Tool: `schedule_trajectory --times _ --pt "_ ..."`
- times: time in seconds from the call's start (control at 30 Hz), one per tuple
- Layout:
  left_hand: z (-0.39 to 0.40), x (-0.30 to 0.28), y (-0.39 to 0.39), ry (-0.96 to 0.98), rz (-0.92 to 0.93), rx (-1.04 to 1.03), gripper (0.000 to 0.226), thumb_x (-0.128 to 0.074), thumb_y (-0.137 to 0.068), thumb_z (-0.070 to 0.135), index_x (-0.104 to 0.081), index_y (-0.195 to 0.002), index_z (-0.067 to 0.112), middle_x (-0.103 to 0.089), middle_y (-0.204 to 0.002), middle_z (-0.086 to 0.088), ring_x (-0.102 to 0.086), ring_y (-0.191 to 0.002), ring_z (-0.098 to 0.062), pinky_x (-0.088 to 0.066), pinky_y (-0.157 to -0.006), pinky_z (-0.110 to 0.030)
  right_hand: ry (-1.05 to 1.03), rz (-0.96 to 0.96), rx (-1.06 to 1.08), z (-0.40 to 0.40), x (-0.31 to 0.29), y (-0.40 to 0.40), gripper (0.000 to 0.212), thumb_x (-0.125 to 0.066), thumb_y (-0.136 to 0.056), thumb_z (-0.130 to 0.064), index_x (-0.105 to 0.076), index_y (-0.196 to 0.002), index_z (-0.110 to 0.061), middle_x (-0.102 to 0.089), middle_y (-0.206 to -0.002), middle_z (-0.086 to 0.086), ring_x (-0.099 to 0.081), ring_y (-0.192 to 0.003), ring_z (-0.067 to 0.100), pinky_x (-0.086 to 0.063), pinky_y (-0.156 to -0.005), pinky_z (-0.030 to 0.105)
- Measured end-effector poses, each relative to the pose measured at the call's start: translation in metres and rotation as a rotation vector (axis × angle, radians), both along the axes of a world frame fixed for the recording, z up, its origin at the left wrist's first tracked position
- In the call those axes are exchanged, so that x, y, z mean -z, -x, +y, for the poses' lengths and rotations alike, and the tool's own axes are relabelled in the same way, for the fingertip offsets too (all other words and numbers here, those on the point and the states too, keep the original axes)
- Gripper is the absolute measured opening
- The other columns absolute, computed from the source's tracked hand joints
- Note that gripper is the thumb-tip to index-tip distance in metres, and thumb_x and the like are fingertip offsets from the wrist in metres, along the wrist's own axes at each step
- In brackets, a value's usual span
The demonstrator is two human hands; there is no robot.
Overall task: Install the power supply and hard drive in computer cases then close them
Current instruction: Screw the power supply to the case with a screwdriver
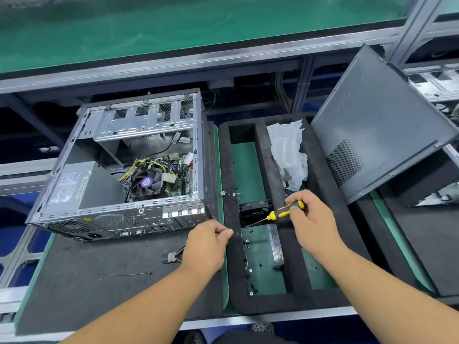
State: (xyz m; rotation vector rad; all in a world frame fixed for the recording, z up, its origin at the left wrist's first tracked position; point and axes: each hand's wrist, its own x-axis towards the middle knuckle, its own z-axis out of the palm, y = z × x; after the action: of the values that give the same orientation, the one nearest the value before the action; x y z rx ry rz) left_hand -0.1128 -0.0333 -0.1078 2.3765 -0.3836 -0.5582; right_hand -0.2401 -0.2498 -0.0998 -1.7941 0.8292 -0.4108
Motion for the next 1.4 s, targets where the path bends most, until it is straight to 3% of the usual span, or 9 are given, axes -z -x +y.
schedule_trajectory --times 0.17,0.3,0.43,0.63,0.8,1.0,1.23,1.3,1.4 --pt "0.008 -0.001 0.002 0.132 0.138 -0.185 0.028 -0.062 -0.099 0.033 -0.059 -0.080 0.013 -0.070 -0.063 0.000 -0.061 -0.052 -0.015 -0.048 -0.042 -0.024 0.441 0.179 -0.239 0.015 0.015 -0.009 0.022 -0.058 -0.094 -0.022 -0.062 -0.106 -0.040 -0.058 -0.093 -0.019 -0.055 -0.081 -0.004 -0.039 -0.069 0.008" --pt "0.006 -0.003 0.007 0.202 0.344 -0.312 0.016 -0.050 -0.100 0.017 -0.060 -0.088 0.013 -0.069 -0.067 0.000 -0.053 -0.054 -0.014 -0.043 -0.045 -0.022 0.538 0.197 -0.354 0.024 0.025 -0.017 0.022 -0.058 -0.096 -0.021 -0.066 -0.114 -0.029 -0.058 -0.096 -0.014 -0.051 -0.091 0.010 -0.049 -0.083 0.031" --pt "0.002 -0.008 0.007 0.359 0.615 -0.500 0.011 -0.053 -0.092 0.004 -0.062 -0.090 0.008 -0.061 -0.060 -0.001 -0.046 -0.047 -0.012 -0.032 -0.042 -0.022 0.558 0.212 -0.380 0.024 0.025 -0.015 0.023 -0.059 -0.096 -0.020 -0.068 -0.116 -0.027 -0.063 -0.101 -0.010 -0.054 -0.097 0.015 -0.047 -0.084 0.031" --pt "-0.001 -0.006 0.007 0.347 0.656 -0.514 0.012 -0.056 -0.091 0.009 -0.068 -0.092 0.010 -0.059 -0.061 0.001 -0.044 -0.044 -0.011 -0.032 -0.042 -0.022 0.488 0.179 -0.295 0.015 0.010 -0.005 0.024 -0.059 -0.094 -0.018 -0.065 -0.109 -0.036 -0.057 -0.092 -0.020 -0.051 -0.085 -0.004 -0.036 -0.071 0.010" --pt "-0.012 -0.001 0.008 0.376 0.728 -0.509 0.023 -0.060 -0.099 0.026 -0.068 -0.109 0.007 -0.065 -0.067 -0.004 -0.051 -0.049 -0.012 -0.035 -0.046 -0.024 0.050 -0.045 -0.093 0.010 -0.015 -0.001 0.029 -0.054 -0.092 -0.013 -0.067 -0.094 -0.039 -0.053 -0.062 -0.021 -0.041 -0.047 0.006 -0.036 -0.046 0.014" --pt "-0.026 -0.015 0.006 0.623 1.076 -0.524 0.028 -0.055 -0.105 0.029 -0.067 -0.107 0.003 -0.061 -0.067 -0.006 -0.048 -0.051 -0.012 -0.035 -0.040 -0.021 -0.108 -0.145 -0.058 0.013 -0.032 -0.003 0.033 -0.054 -0.095 -0.004 -0.069 -0.089 -0.032 -0.043 -0.055 -0.018 -0.033 -0.046 0.005 -0.031 -0.043 0.015" --pt "-0.023 -0.006 0.009 0.459 0.854 -0.595 0.023 -0.049 -0.108 0.016 -0.068 -0.100 0.006 -0.049 -0.056 0.003 -0.035 -0.046 -0.007 -0.025 -0.037 -0.017 -0.065 -0.117 -0.009 0.006 -0.017 0.007 0.026 -0.051 -0.086 -0.017 -0.068 -0.091 -0.036 -0.051 -0.061 -0.015 -0.039 -0.051 0.010 -0.034 -0.045 0.020" --pt "-0.020 -0.005 0.009 0.416 0.816 -0.641 0.024 -0.045 -0.106 0.009 -0.069 -0.103 0.006 -0.049 -0.057 0.002 -0.035 -0.047 -0.009 -0.024 -0.038 -0.018 0.101 -0.009 -0.051 0.003 -0.009 0.008 0.023 -0.051 -0.084 -0.023 -0.065 -0.091 -0.039 -0.057 -0.068 -0.023 -0.048 -0.056 0.005 -0.037 -0.052 0.014" --pt "-0.015 -0.008 0.010 0.429 0.823 -0.665 0.031 -0.041 -0.100 -0.001 -0.071 -0.106 0.004 -0.054 -0.061 -0.003 -0.040 -0.050 -0.012 -0.028 -0.043 -0.022 0.442 0.178 -0.245 0.009 0.005 0.006 0.020 -0.057 -0.089 -0.022 -0.065 -0.101 -0.037 -0.063 -0.092 -0.022 -0.054 -0.088 0.001 -0.042 -0.076 0.019"
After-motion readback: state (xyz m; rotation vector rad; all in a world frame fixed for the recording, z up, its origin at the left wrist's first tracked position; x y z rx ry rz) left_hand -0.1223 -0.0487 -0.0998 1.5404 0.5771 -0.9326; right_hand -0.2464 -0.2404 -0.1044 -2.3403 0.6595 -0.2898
